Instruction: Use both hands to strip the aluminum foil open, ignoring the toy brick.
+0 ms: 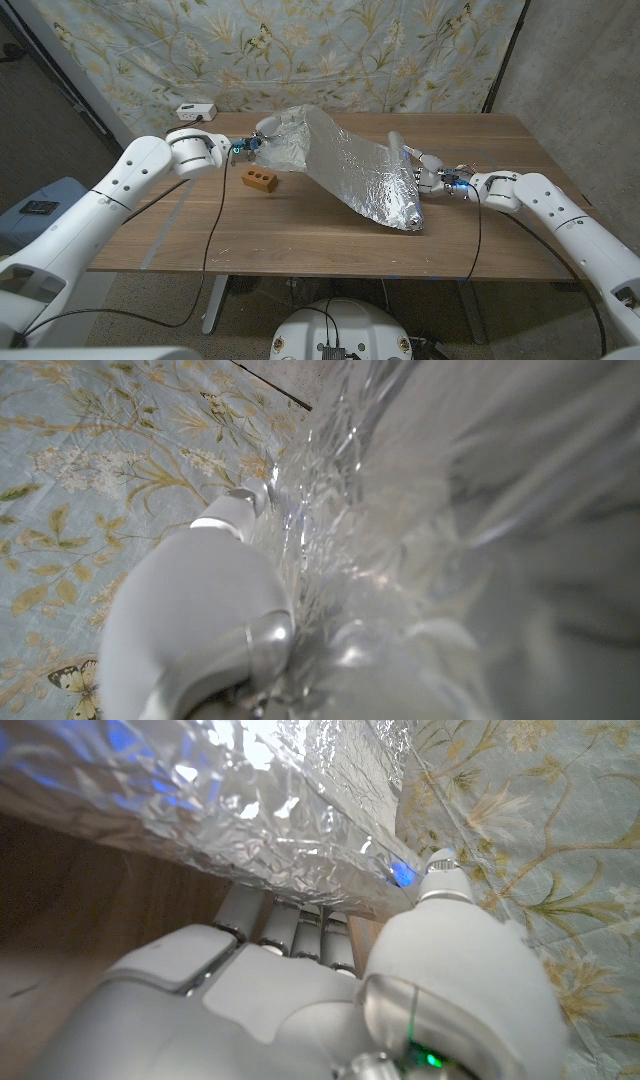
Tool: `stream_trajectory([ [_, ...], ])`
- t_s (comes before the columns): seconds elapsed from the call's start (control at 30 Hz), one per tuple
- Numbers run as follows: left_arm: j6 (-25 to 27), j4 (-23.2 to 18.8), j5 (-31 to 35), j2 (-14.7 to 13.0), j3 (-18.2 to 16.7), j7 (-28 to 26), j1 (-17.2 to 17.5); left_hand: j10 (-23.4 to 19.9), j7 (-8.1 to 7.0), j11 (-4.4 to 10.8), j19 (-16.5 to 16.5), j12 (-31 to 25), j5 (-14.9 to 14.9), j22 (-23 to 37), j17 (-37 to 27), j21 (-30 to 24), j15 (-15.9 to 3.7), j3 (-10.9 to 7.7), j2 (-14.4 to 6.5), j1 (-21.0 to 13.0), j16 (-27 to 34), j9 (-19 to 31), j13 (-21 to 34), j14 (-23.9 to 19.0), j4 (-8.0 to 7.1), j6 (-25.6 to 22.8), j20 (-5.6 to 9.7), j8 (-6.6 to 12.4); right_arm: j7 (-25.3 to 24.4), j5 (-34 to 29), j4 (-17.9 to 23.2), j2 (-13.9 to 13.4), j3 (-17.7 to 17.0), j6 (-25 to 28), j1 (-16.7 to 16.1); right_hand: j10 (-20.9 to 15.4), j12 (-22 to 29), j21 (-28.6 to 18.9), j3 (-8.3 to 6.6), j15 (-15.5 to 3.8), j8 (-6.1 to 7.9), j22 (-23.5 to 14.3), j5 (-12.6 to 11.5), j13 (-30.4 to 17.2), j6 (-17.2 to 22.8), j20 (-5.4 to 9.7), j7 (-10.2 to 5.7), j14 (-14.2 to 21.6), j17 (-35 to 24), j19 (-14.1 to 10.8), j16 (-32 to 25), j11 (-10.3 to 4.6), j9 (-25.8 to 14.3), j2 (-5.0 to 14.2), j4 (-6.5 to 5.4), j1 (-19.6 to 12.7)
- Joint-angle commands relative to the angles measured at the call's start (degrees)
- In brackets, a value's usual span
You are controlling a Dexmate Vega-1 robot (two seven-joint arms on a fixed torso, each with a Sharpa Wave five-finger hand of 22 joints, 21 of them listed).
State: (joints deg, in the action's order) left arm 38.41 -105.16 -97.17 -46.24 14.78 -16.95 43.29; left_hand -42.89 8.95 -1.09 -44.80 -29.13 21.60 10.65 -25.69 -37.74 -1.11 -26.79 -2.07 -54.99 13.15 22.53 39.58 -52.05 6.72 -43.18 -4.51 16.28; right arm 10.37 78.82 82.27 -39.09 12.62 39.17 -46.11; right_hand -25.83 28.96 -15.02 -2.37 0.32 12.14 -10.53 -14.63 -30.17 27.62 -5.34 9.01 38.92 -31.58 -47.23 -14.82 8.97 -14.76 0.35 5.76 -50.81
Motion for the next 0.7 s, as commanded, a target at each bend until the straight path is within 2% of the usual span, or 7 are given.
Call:
stream_trajectory([
  [0.03, 1.8, 0.6, 1.1, -1.1, 0.6, 5.4, -0.2, 3.0, 0.66, -1.17, 1.3, 2.0, -0.8, 0.0, 1.0, 0.5, 1.71, 0.84, 0.6, 2.3, -1.1, -0.5, -1.2, 2.1, -0.50, 2.4, -0.75, -1.92, -1.2, 1.1, 2.4, -0.9, -0.6, -0.8, -2.2, -0.3, -0.3, 0.2, 0.13, 0.05, 0.16, -0.1, -0.3, -0.2, 0.5, -0.38, -0.12, 0.5, -0.1, -0.1, 0.2, 0.17, -0.3, 0.50, 0.27, -0.1],
  [0.2, 1.5, 0.2, 1.4, -1.5, 0.1, 6.4, 0.7, 5.2, 0.92, -2.76, 2.4, 3.7, -1.6, -0.1, 2.1, 1.1, 3.33, 1.41, 0.9, 4.3, -2.0, -1.2, -2.4, 4.5, -0.90, 4.4, -1.55, -3.46, -1.3, 1.3, 2.7, -1.2, -0.3, -0.9, -2.2, -0.3, -0.4, 0.2, 0.15, 0.06, 0.19, -0.1, -0.3, -0.2, 0.5, -0.49, -0.07, 0.5, -0.1, -0.1, 0.2, 0.10, -0.3, 0.61, 0.28, -0.2],
  [0.3, 1.3, -0.4, 1.5, -1.8, -0.3, 6.5, 1.3, 6.4, 0.95, -3.19, 3.2, 4.6, -2.0, -0.1, 2.7, 1.6, 4.17, 1.64, 1.0, 5.2, -2.3, -1.5, -2.9, 5.7, -1.07, 5.7, -2.03, -4.22, -1.3, 1.3, 2.7, -1.2, 0.0, -0.8, -2.0, -0.4, -0.4, 0.3, 0.21, 0.05, 0.20, -0.1, -0.4, -0.3, 0.5, -0.48, -0.15, 0.5, -0.1, -0.1, 0.3, 0.08, -0.3, 0.60, 0.26, -0.1],
  [0.53, 0.8, -1.5, 1.6, -2.6, -1.0, 6.4, 2.6, 8.5, 1.28, -4.23, 4.1, 5.6, -2.6, -0.1, 3.4, 2.1, 4.91, 1.78, 1.0, 6.1, -2.5, -2.0, -3.0, 7.4, -1.04, 7.2, -2.66, -4.94, -0.7, 0.9, 2.2, -1.1, 1.0, -0.7, -1.1, -0.3, -0.5, 0.4, 0.27, 0.05, 0.21, -0.1, -0.4, -0.4, 0.5, -0.48, -0.23, 0.5, 0.0, -0.1, 0.4, -0.02, -0.3, 0.74, 0.22, -0.1],
  [0.7, 0.7, -2.1, 1.3, -3.1, -1.5, 6.2, 3.2, 9.8, 1.47, -4.88, 4.6, 6.2, -3.1, -0.1, 3.9, 2.4, 6.18, 1.88, 0.9, 6.9, -2.5, -2.4, -2.9, 8.7, -1.06, 8.7, -3.13, -5.46, -0.4, 0.6, 1.9, -0.9, 1.5, -0.5, -0.6, -0.4, -0.5, 0.5, 0.25, -0.04, 0.27, -0.1, -0.5, -0.5, 0.7, -0.50, -0.27, 0.5, 0.0, -0.1, 0.4, 0.27, -0.3, 0.90, 0.28, -0.2],
])
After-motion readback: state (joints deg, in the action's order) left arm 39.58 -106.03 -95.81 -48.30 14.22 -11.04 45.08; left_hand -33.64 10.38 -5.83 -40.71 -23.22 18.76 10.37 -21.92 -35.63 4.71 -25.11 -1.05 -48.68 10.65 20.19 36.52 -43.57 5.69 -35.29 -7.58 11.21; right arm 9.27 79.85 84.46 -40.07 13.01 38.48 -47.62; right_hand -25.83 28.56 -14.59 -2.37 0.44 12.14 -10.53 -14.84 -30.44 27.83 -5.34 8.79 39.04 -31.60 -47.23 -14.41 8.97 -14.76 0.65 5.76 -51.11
